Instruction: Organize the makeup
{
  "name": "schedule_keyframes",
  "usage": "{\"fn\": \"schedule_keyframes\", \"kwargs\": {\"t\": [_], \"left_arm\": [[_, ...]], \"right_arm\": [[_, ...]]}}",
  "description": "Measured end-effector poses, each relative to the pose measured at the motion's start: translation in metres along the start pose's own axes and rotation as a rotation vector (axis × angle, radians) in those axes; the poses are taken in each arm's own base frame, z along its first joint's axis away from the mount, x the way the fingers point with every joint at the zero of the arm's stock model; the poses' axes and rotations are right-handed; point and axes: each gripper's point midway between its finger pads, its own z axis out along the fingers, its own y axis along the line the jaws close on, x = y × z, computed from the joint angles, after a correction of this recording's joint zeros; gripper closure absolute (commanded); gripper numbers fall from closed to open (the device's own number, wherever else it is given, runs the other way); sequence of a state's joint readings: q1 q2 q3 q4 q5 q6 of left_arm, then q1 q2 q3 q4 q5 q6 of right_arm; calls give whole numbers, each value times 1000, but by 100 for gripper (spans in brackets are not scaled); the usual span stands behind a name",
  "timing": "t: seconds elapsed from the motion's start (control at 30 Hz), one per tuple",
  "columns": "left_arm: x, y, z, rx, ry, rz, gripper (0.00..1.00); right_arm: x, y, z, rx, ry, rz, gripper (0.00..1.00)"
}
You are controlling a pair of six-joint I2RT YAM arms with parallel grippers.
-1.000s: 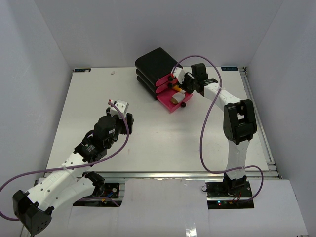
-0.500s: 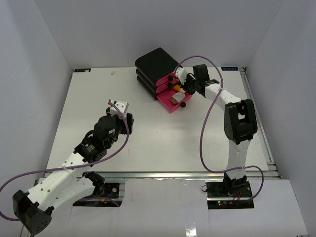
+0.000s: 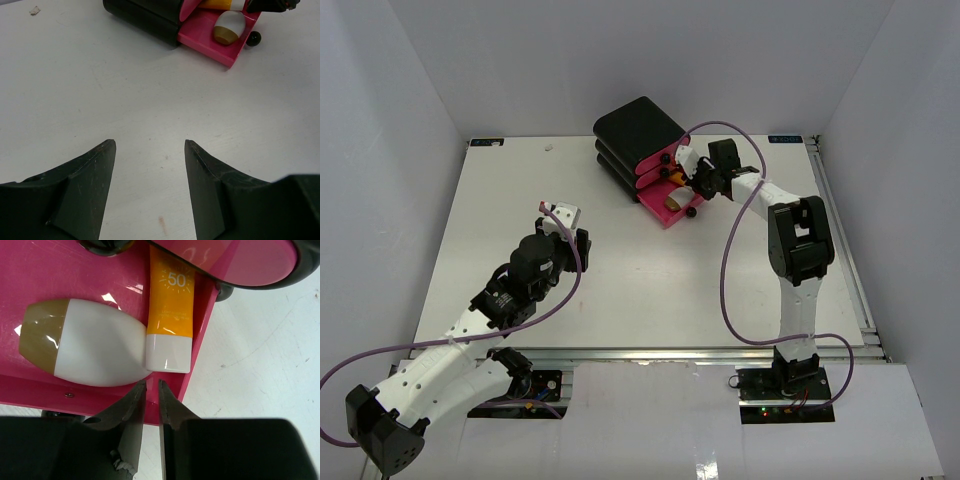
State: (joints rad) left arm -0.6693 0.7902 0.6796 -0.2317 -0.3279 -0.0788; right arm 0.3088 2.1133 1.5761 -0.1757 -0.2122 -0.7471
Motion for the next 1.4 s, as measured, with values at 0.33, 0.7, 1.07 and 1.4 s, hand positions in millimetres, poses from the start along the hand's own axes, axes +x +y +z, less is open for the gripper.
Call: {"fn": "schedule_keyframes", "kwargs": {"t": [0.33, 0.7, 1.07, 1.4], "left_arm": [[1, -1, 1, 2, 4, 1, 32], [4, -4, 6, 22, 12, 0, 30], [-33, -37, 60, 156, 51, -54, 27], [-138, -49, 178, 259, -45, -128, 19]], "right_arm": [[-1, -7, 13, 7, -1, -1, 77], [-7, -4, 4, -6, -26, 11, 78], [-46, -3, -101, 7, -251, 235, 75], [-13, 30, -117, -92, -251, 635, 76]]}}
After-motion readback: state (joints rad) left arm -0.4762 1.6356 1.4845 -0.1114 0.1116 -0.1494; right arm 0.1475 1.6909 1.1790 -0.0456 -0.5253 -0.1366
